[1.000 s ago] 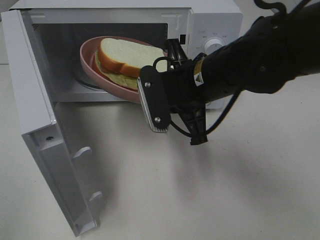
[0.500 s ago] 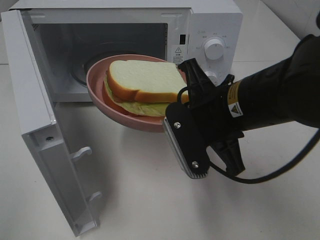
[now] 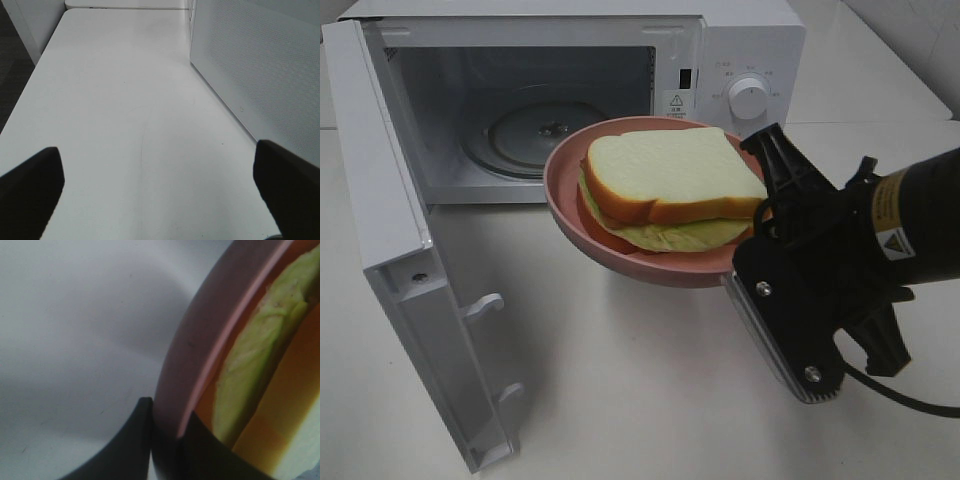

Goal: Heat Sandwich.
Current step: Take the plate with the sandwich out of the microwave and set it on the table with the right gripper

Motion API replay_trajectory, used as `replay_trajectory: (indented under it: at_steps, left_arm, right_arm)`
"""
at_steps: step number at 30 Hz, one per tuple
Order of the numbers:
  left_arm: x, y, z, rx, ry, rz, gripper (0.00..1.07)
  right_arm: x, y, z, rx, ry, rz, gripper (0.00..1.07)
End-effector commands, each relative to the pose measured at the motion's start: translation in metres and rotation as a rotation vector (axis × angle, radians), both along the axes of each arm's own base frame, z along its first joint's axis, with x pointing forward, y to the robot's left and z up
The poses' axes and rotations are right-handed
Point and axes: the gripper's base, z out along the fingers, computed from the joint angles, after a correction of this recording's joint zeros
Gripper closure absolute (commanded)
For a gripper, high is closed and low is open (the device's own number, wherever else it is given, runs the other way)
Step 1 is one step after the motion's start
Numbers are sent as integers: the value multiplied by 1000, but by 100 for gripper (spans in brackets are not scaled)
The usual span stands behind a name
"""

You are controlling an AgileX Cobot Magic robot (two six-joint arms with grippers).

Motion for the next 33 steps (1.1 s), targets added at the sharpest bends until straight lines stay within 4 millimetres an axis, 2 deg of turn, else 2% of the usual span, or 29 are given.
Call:
replay_trajectory:
  at_steps: [1,16,22,33]
  left_arm:
    - [-1,0,0,0,-18,3,9]
    - [-1,0,0,0,-18,3,9]
    - [-1,0,0,0,-18,3,9]
    - [-1,0,0,0,-18,3,9]
  right_arm:
    - [-9,-9,5,-8,-22,10,107]
    - [-37,-45,15,-76,-2,-86,107]
    - [-38,-54,16,-109,8,-174,107]
    - [-36,-67,18,-91,-2,-442,107]
